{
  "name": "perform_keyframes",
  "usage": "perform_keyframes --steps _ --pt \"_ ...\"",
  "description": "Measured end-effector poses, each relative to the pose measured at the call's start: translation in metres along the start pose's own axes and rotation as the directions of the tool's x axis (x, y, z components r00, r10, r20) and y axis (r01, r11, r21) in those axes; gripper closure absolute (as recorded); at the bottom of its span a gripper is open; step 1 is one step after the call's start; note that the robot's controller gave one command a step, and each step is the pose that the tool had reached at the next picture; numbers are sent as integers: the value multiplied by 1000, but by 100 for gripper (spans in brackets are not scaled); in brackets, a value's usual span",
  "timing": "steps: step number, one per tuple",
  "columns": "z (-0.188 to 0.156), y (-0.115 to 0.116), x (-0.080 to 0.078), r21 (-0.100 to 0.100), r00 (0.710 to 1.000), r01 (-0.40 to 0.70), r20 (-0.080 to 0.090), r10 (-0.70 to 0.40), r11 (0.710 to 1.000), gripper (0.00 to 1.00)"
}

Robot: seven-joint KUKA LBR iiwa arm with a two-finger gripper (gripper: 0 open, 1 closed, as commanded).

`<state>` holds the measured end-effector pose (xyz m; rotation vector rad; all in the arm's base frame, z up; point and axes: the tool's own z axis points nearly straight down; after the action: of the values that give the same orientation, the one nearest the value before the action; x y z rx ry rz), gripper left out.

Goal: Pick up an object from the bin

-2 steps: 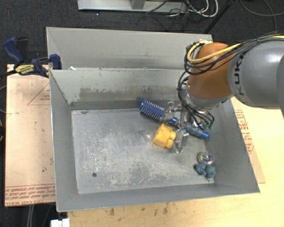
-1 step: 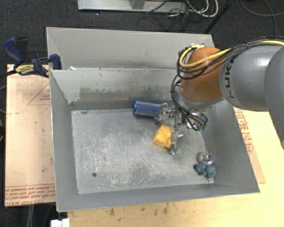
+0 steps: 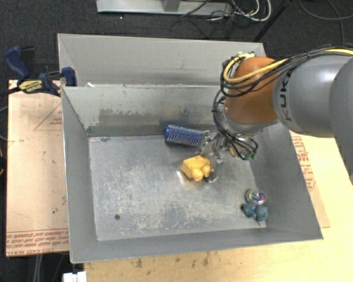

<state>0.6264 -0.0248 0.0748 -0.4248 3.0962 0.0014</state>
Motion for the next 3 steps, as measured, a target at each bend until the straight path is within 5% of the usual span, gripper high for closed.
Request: perform_keyframes --steps 1,2,3 --pt "1 -31 2 -1 1000 -26 -5 26 1000 100" --pt "1 -24 4 0 905 425 -2 -425 905 100" --pt "2 -25 6 -4 905 424 -10 -424 905 0"
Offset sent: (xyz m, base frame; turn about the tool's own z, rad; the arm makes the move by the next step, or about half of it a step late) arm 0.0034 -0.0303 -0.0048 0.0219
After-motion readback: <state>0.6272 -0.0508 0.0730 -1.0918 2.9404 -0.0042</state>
